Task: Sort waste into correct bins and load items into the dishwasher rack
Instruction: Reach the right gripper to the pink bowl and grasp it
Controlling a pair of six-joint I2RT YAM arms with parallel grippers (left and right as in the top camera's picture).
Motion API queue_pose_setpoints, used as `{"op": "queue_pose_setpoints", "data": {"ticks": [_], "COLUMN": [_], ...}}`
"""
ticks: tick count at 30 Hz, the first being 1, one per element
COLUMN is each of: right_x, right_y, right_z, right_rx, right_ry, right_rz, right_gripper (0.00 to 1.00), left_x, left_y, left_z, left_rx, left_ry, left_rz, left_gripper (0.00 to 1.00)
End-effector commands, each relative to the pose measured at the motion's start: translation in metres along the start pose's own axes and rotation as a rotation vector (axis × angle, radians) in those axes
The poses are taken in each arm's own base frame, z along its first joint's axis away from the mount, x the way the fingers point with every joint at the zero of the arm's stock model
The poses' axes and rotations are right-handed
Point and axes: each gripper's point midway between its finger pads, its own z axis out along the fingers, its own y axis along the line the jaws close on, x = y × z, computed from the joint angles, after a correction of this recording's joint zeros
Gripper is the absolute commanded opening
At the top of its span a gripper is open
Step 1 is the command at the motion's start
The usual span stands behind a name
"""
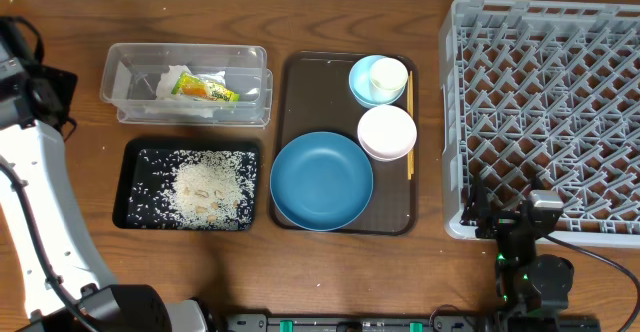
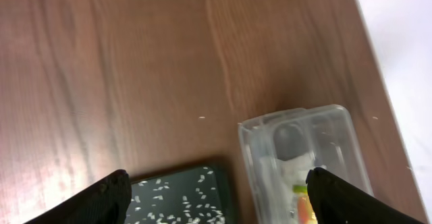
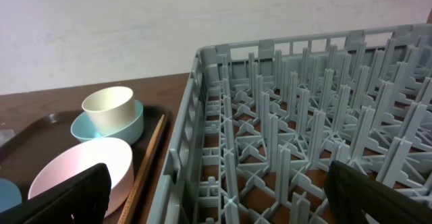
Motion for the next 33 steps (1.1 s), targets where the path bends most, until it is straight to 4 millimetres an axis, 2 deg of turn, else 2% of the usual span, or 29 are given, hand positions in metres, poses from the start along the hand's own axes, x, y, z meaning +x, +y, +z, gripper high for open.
{"op": "queue_pose_setpoints", "data": {"ticks": [1, 5, 12, 15, 21, 25, 27, 29, 33], "right_x": [-0.001, 0.001, -0.003, -0.03, -0.081, -0.123, -0.137, -0.151, -0.188], "right_y": [-0.005, -0.005, -0.007, -0.017, -0.008, 0.022, 0.025, 0.024, 0.024], "right_z": [0.0, 0.0, 0.0, -0.003, -0.014, -0.034, -0.044, -0.054, -0.08], "right_rx": [0.022, 0.024, 0.038, 0.1, 0.056, -0.212, -0.293, -0.324, -0.366], "right_ry": [-0.01, 0.001, -0.018, -0.13, -0.345, -0.497, -0.541, -0.606, -0.762], "right_rz": [-0.013, -0.013, -0.014, -0.008, 0.033, 0.401, 0.563, 0.615, 0.613], "right_gripper": [0.99, 0.99, 0.99, 0.99, 0.99, 0.99, 0.99, 0.99, 0.99], "left_x": [-0.006, -0.006, -0.006, -0.006, -0.006, -0.006, -0.006, -0.006, -0.006], "left_y": [0.007, 0.007, 0.007, 0.007, 0.007, 0.007, 0.007, 0.007, 0.007], "left_z": [0.001, 0.002, 0.002, 0.002, 0.002, 0.002, 0.002, 0.002, 0.002], "left_rx": [-0.017, -0.019, -0.018, -0.018, -0.018, -0.018, -0.018, -0.018, -0.018], "left_ry": [-0.007, -0.007, -0.007, -0.007, -0.007, -0.007, -0.007, -0.007, -0.007], "left_rz": [-0.009, -0.011, -0.011, -0.011, -0.011, -0.011, -0.011, -0.011, -0.011], "left_gripper": [0.87, 0.9, 0.91, 0.91, 0.91, 0.91, 0.91, 0.91, 0.91]}}
